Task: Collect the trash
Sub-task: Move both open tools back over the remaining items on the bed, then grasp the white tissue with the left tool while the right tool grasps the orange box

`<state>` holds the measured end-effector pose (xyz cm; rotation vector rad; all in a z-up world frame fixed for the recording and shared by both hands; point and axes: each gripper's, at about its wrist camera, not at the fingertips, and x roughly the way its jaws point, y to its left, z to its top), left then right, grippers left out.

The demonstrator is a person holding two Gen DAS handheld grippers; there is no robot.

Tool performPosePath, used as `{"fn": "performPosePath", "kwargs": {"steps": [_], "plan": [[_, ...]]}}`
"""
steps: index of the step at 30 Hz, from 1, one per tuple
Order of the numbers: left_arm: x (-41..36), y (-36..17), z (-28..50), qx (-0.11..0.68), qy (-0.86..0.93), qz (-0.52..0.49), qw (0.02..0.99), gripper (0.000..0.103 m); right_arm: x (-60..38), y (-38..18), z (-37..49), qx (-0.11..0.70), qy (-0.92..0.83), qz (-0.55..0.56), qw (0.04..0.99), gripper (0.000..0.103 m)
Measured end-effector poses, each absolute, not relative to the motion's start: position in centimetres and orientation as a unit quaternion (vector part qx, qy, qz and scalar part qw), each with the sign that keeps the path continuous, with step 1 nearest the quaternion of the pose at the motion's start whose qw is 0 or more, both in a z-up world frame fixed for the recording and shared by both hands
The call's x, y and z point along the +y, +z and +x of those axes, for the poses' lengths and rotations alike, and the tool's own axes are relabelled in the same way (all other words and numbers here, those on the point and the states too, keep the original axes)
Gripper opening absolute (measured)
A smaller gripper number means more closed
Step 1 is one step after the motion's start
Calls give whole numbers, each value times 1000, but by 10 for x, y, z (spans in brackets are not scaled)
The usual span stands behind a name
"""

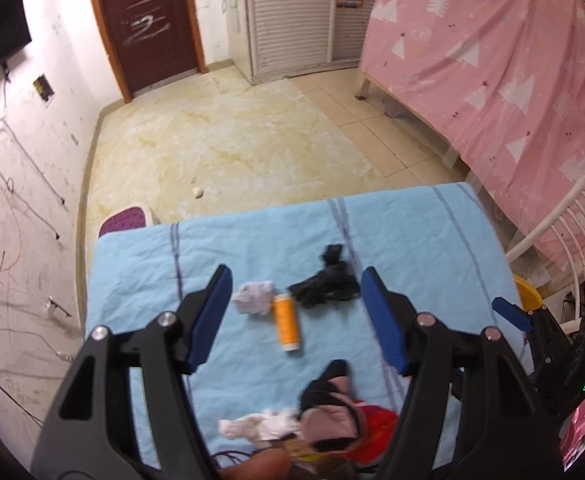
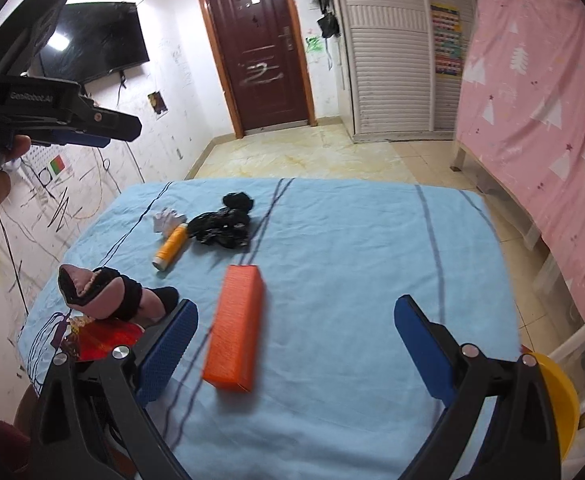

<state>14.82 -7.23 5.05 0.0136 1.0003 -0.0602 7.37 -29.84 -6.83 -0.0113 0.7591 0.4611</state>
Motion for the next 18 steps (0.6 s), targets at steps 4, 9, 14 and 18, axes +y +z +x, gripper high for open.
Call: {"fn": "performPosePath", "kwargs": {"steps": [4,9,14,18], "plan": [[-50,31,156,495,-20,-8,869,64,-278,-75,83,380,226,-13,897,92],[-34,0,169,520,-17,-21,854,64,-264,-84,88,391,224,-30,892,92],[-23,-22,183,538,-19,-36,842,64,-252,-89,94,395,218,-45,891,92],[-17,-35,191,547,-22,-44,836,64,-246,-92,98,399,212,-56,891,89]]}}
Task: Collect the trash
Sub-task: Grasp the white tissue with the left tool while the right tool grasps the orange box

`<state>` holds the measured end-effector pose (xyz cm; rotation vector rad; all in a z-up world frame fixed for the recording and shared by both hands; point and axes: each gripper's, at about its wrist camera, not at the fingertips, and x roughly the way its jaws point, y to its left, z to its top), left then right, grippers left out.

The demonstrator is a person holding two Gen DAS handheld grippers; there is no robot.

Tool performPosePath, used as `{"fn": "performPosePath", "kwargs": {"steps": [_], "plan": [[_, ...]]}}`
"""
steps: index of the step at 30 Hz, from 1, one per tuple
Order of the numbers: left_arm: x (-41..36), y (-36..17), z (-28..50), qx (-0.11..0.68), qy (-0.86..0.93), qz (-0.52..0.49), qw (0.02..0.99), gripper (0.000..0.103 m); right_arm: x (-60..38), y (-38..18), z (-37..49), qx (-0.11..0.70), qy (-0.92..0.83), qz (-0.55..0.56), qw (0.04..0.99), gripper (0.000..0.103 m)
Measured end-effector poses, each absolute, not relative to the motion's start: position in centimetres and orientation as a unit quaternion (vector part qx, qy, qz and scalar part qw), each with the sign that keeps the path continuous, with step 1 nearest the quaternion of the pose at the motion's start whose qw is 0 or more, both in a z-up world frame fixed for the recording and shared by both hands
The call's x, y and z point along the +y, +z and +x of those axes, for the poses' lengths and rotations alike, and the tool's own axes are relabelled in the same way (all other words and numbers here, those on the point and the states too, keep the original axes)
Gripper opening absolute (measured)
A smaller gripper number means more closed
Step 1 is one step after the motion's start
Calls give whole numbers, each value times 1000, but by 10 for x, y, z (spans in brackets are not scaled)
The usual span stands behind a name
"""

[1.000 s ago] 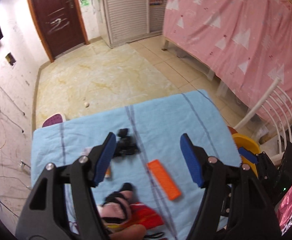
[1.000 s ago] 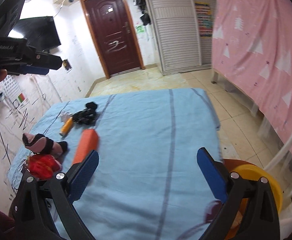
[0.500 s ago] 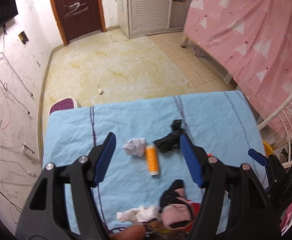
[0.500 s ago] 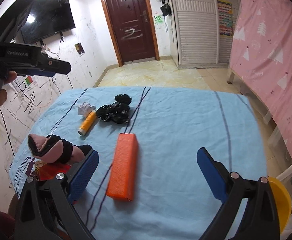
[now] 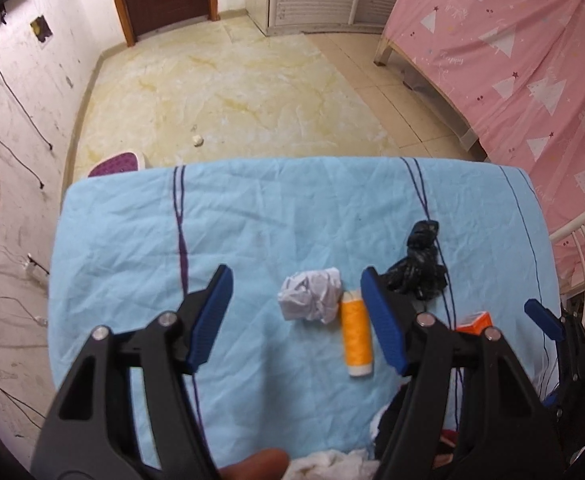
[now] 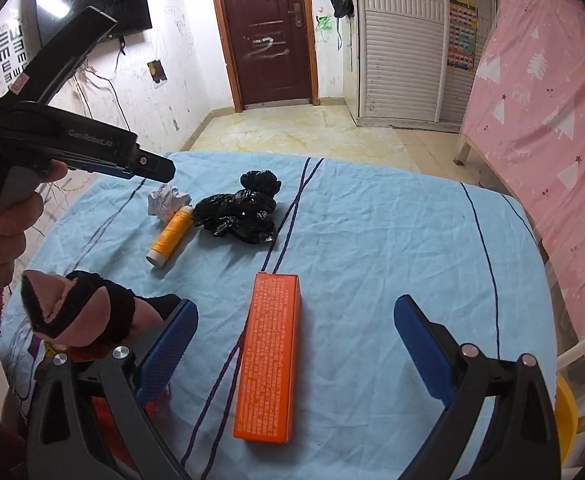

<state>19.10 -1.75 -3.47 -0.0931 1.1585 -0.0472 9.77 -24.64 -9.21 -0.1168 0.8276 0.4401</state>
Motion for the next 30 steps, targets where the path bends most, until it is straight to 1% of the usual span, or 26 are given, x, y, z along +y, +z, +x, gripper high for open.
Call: {"fn": "performPosePath", "kwargs": {"steps": [1,3,5,6,7,9,10,11,13,15,22,30], "plan": [[-17,-38,193,551,-23,-46,833,64,-244,-93,99,401,210,-62,890,87],[-17,-45,196,556,-26,-47,829,59,-241,-96,100,404,208,-69,888,87],[-16,-50,199,560,-29,-48,826,53,-237,-99,101,406,201,-80,888,80],[-16,-53,201,563,-30,-50,824,50,-235,-100,102,408,201,-82,887,71],[-16,-55,202,565,-30,-52,823,47,-234,-101,103,410,200,-84,886,59],[-16,-58,203,567,-37,-60,821,46,-231,-103,104,413,195,-92,885,47],[-16,-59,203,565,-39,-62,822,43,-231,-104,105,415,193,-94,884,40],[-17,-59,203,564,-41,-63,822,40,-230,-106,106,417,194,-97,883,36],[-20,-59,201,563,-50,-67,822,36,-227,-108,105,418,192,-104,882,21],[-24,-61,198,566,-58,-68,820,35,-222,-110,104,417,196,-112,880,17],[-27,-58,188,553,-42,-66,830,33,-222,-106,101,403,190,-101,890,16],[-25,-23,177,521,-26,-59,851,33,-245,-82,82,375,186,-79,905,16]]}}
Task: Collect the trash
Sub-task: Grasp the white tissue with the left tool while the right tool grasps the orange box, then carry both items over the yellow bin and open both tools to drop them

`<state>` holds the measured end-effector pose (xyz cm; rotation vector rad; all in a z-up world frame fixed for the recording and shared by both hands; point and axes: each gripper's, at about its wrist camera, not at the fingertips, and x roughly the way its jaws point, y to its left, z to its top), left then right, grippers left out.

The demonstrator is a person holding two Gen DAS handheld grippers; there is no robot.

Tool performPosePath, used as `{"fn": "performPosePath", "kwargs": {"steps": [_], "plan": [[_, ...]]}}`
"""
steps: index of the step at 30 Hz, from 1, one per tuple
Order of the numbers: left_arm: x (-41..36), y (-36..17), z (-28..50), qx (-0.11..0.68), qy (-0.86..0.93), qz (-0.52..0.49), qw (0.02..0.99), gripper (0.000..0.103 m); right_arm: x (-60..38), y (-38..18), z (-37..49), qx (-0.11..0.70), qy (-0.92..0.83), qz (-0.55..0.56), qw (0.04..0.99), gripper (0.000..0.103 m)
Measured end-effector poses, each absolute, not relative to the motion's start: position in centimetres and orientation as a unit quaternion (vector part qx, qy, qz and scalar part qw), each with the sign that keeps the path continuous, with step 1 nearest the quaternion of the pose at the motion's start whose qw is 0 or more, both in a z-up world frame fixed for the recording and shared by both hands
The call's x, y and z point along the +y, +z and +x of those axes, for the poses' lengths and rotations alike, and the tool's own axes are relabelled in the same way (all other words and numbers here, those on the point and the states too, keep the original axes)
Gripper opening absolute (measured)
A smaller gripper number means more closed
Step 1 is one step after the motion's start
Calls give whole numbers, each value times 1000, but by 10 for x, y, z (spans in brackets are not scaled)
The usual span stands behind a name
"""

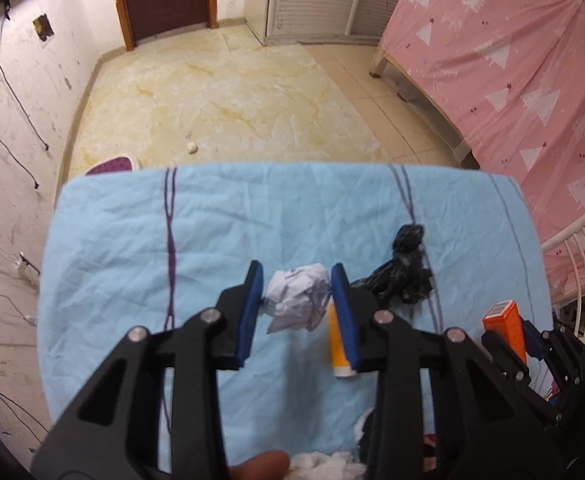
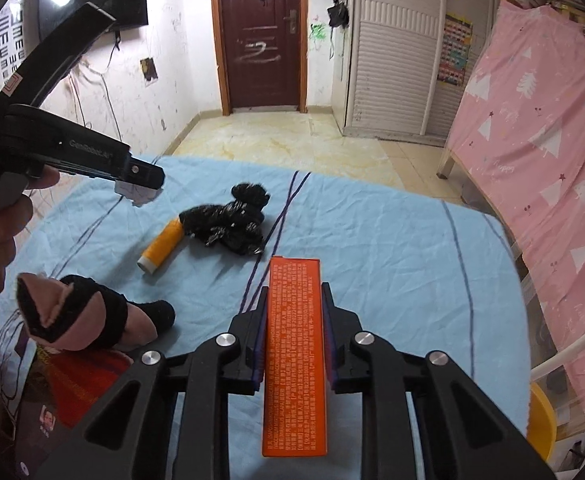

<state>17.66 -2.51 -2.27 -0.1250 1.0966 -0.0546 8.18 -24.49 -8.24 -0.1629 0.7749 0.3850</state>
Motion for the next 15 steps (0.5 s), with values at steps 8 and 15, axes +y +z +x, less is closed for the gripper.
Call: {"fn": "performPosePath", "kwargs": {"steps": [8,15], "plan": [[-66,20,162,490,-58,-41,869,33,-301,-58,63,346,159,-37,924,16],[-135,39,148,478,-99,-4,873,33,-362,-43,45,324,118,-9,939,16]]}}
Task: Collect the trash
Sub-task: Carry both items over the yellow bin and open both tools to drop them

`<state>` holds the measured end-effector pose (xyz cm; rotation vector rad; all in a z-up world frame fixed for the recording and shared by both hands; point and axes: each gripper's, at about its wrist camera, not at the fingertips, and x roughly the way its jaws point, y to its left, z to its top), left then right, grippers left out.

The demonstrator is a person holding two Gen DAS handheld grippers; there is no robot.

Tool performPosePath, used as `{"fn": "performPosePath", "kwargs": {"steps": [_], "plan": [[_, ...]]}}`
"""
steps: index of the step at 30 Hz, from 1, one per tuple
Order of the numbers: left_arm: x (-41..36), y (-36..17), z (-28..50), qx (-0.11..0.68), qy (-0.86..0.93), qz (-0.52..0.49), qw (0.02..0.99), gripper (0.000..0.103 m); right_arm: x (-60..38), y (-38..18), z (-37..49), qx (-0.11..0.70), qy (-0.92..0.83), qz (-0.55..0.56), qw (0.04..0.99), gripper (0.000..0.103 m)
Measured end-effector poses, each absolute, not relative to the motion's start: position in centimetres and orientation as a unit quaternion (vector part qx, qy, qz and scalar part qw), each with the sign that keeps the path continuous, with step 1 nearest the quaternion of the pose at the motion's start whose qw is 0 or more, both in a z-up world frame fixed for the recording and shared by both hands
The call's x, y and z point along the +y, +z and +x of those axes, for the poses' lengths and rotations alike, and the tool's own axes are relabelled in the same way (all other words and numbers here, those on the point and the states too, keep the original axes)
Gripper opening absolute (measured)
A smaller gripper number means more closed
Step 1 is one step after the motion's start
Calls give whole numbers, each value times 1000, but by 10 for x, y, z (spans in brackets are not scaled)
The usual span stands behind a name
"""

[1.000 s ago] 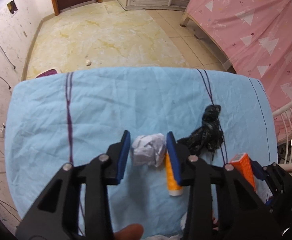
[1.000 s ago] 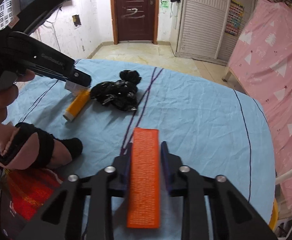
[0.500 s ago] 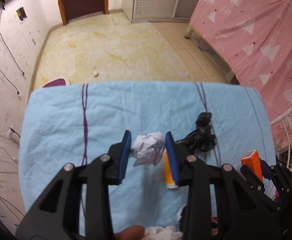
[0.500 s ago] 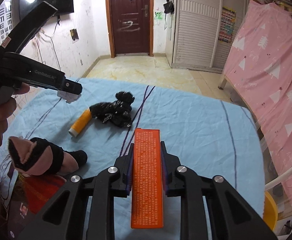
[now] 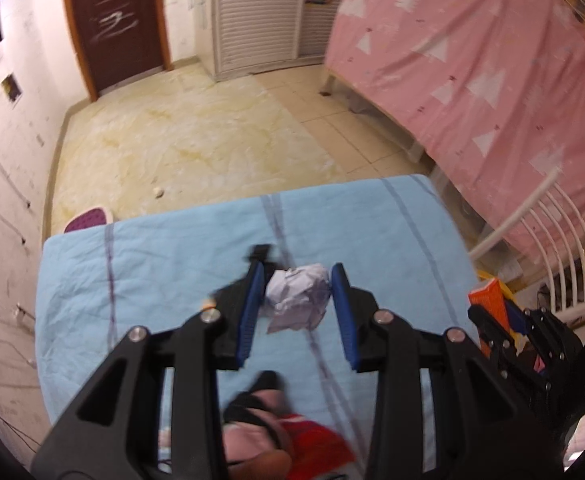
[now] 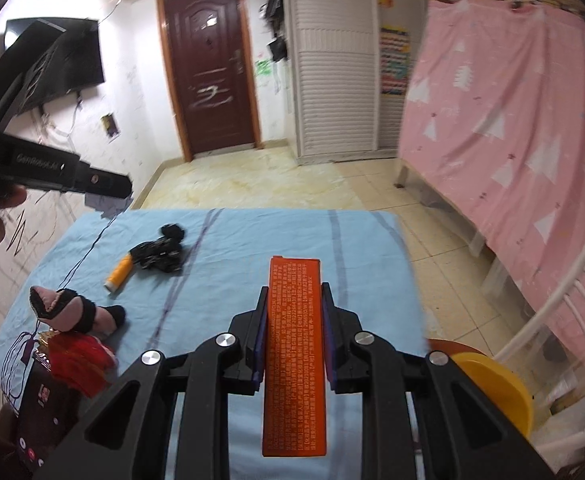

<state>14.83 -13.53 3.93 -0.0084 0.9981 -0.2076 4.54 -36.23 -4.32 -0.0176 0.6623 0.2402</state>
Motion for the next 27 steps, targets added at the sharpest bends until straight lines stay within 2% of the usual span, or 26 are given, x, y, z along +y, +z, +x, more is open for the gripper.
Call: {"fn": "performPosePath", "kwargs": {"steps": [14,27], "plan": [[-286,44,113,479,-195,61,854,33,-497,-58,5,305,26,63,950,16],[-407,3,96,514,-265,119,807,34,-575,-124,1,333,-20,144,932,17]]}}
